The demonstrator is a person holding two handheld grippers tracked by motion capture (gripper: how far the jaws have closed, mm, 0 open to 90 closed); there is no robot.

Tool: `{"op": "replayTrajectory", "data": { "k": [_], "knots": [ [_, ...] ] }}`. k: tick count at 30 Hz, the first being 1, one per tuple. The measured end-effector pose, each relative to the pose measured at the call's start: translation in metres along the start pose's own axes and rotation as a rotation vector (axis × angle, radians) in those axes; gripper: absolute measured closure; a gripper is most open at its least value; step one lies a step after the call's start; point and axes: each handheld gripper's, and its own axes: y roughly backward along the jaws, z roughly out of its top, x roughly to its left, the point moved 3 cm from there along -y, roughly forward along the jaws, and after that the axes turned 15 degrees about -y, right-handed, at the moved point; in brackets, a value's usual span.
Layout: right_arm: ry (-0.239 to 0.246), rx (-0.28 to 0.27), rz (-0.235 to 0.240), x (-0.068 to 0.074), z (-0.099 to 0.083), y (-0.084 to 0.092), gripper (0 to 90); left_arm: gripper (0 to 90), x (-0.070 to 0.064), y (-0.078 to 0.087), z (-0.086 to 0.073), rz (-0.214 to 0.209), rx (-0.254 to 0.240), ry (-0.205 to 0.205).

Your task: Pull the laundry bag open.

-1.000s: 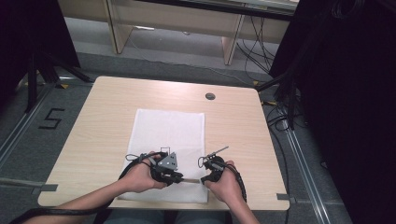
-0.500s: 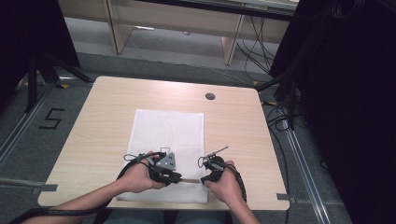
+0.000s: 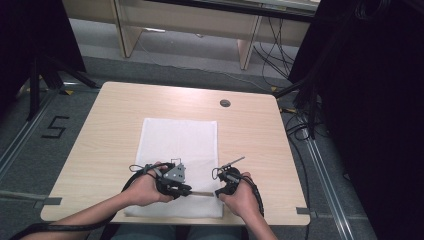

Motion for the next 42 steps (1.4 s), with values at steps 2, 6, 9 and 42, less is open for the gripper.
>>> {"op": "replayTrajectory", "data": {
  "k": [2,6,9,42],
  "knots": [
    [-0.012,0.011,-0.004,0.001,-0.001,0.001,90.0,81.9,0.0,0.0,0.0,-0.003,-0.004,0.006],
    [0.017,-0.008,0.003,-0.001,0.0,0.0,90.0,81.9,0.0,0.001,-0.001,0.0,0.007,-0.011],
    [-0.034,0.023,0.003,0.003,-0.002,0.002,90.0,81.9,0.002,0.003,-0.004,0.001,0.005,-0.004],
    [0.001,0.002,0.002,0.0,0.0,0.0,90.0,81.9,0.001,0.013,-0.014,-0.001,0.007,0.016]
  ]
}}
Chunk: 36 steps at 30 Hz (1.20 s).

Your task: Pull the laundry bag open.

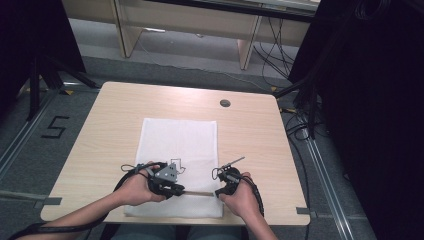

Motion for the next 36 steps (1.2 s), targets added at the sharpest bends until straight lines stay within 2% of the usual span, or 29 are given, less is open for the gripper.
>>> {"op": "replayTrajectory", "data": {
  "k": [1,3,4,8,10,13,16,17,19,21,22,23,26,28,29,30,31,33,36],
  "knots": [
    [-0.015,0.009,-0.001,0.001,-0.001,0.001,90.0,81.9,0.0,0.0,0.0,-0.001,0.0,-0.002],
    [-0.011,0.007,0.0,0.001,-0.001,0.001,90.0,81.9,0.0,0.0,0.0,-0.001,0.0,-0.004],
    [-0.034,0.022,0.002,0.002,-0.001,0.001,90.0,81.9,0.0,0.001,0.0,-0.001,0.003,-0.006],
    [-0.012,0.008,0.0,0.001,-0.001,0.001,90.0,81.9,0.001,0.005,-0.003,0.006,0.002,-0.002],
    [-0.018,0.012,0.002,0.001,-0.001,0.001,90.0,81.9,0.001,0.005,-0.004,-0.002,-0.017,0.019],
    [-0.032,0.021,0.001,0.002,-0.001,0.001,90.0,81.9,0.0,0.005,-0.004,0.0,0.004,-0.004],
    [-0.033,0.021,0.001,0.002,-0.002,0.001,90.0,81.9,0.001,0.007,-0.003,0.003,0.001,-0.006],
    [-0.002,0.002,0.001,0.0,0.0,0.0,90.0,82.0,0.001,0.007,-0.004,0.002,0.001,-0.003],
    [-0.034,0.022,0.003,0.002,-0.001,0.001,90.0,81.9,0.0,0.008,-0.005,-0.001,-0.007,0.011],
    [-0.017,0.01,0.0,0.001,-0.001,0.001,90.0,81.9,0.0,0.009,-0.005,-0.008,-0.013,0.013],
    [-0.045,0.026,-0.003,0.003,-0.001,0.001,90.0,81.9,0.0,0.009,-0.005,-0.005,-0.008,0.009],
    [-0.035,0.022,0.002,0.002,-0.001,0.001,90.0,81.9,0.0,0.01,-0.005,0.002,-0.001,-0.004],
    [-0.032,0.021,0.003,0.002,-0.001,0.001,90.0,82.0,0.001,0.011,-0.006,0.001,0.003,0.0],
    [0.005,-0.003,-0.005,-0.001,0.0,0.0,90.0,82.0,0.002,0.013,-0.007,0.002,0.0,0.01],
    [-0.002,0.005,0.005,0.0,0.0,0.0,90.0,82.0,0.002,0.014,-0.007,0.0,-0.005,0.012],
    [-0.005,0.0,-0.007,0.0,0.0,0.0,90.0,81.9,0.001,0.014,-0.008,0.0,-0.002,0.016],
    [-0.03,0.016,-0.005,0.002,-0.001,0.001,90.0,82.0,0.001,0.014,-0.008,0.005,0.004,-0.002],
    [0.009,-0.002,-0.001,-0.001,0.0,0.0,90.0,81.9,0.001,0.014,-0.009,0.004,0.007,-0.004],
    [0.008,-0.003,-0.001,-0.001,0.0,0.0,90.0,81.9,0.001,0.015,-0.008,0.002,0.005,-0.003]
  ]
}}
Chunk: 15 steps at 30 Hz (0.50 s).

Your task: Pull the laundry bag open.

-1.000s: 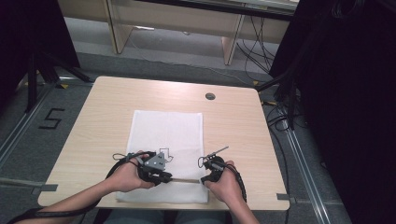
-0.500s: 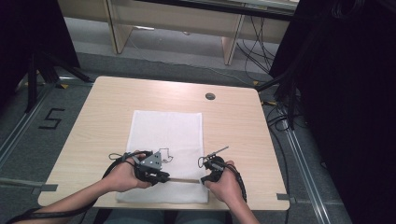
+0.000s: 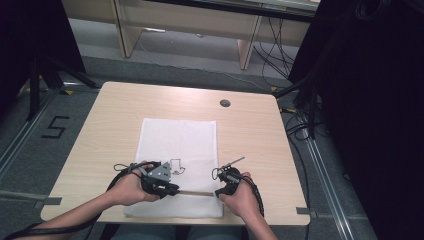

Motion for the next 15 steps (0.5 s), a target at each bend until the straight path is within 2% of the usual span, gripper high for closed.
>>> {"op": "replayTrajectory", "data": {
  "k": [4,5,6,7,9,10,15],
  "knots": [
    [-0.012,0.007,-0.002,0.0002,-0.0003,0.0001,90.0,81.9,0.0002,0.0005,-0.0009,0.004,0.002,-0.003],
    [-0.009,0.006,-0.001,0.0,-0.0002,0.0,90.0,81.9,0.0001,0.0006,-0.0011,-0.002,-0.007,0.009],
    [-0.007,0.006,0.003,0.0006,-0.0003,0.0001,90.0,81.9,0.0006,0.0019,-0.0018,0.003,0.002,0.0],
    [-0.04,0.025,0.002,0.0031,-0.0015,0.0013,90.0,82.0,0.0,0.0022,-0.0019,0.005,-0.002,0.01],
    [-0.044,0.025,-0.003,0.0035,-0.0015,0.0008,90.0,81.9,0.0001,0.0035,-0.0025,0.007,-0.002,0.006],
    [-0.012,0.008,-0.002,0.0015,-0.0005,0.0003,90.0,81.9,0.0,0.0039,-0.0028,0.005,-0.003,0.012],
    [-0.035,0.019,-0.002,0.0031,-0.0015,0.0011,90.0,82.0,0.0002,0.0069,-0.0054,0.01,0.002,0.008]
  ]
}}
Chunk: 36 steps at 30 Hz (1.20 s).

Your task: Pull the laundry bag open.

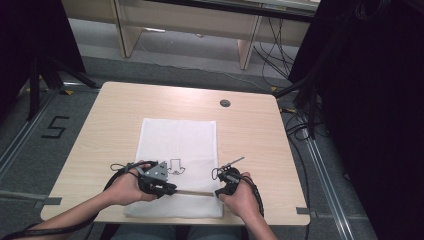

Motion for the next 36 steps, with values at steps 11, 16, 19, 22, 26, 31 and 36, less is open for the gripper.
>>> {"op": "replayTrajectory", "data": {
  "k": [11,16,19,22,26,31,36],
  "knots": [
    [0.019,-0.013,-0.002,-0.001,0.001,-0.001,90.0,82.0,0.002,0.01,-0.008,0.014,0.013,0.008],
    [0.019,-0.013,-0.002,-0.001,0.001,-0.001,90.0,81.9,0.005,0.018,-0.015,0.022,0.021,0.021],
    [0.001,0.0,-0.003,0.0,0.0,0.0,90.0,82.0,0.006,0.02,-0.017,0.023,0.021,0.005],
    [0.018,-0.011,-0.003,-0.001,0.001,-0.001,90.0,81.9,0.004,0.019,-0.017,0.023,0.01,0.036],
    [-0.001,-0.001,0.001,0.0,0.0,0.0,90.0,82.0,0.003,0.02,-0.018,0.02,0.003,0.042],
    [0.024,-0.016,-0.002,-0.001,0.001,-0.001,90.0,82.0,0.002,0.022,-0.018,0.016,0.012,0.034],
    [0.021,-0.012,-0.008,-0.001,0.001,-0.001,90.0,81.9,0.001,0.022,-0.02,0.014,0.009,0.039]
  ]
}}
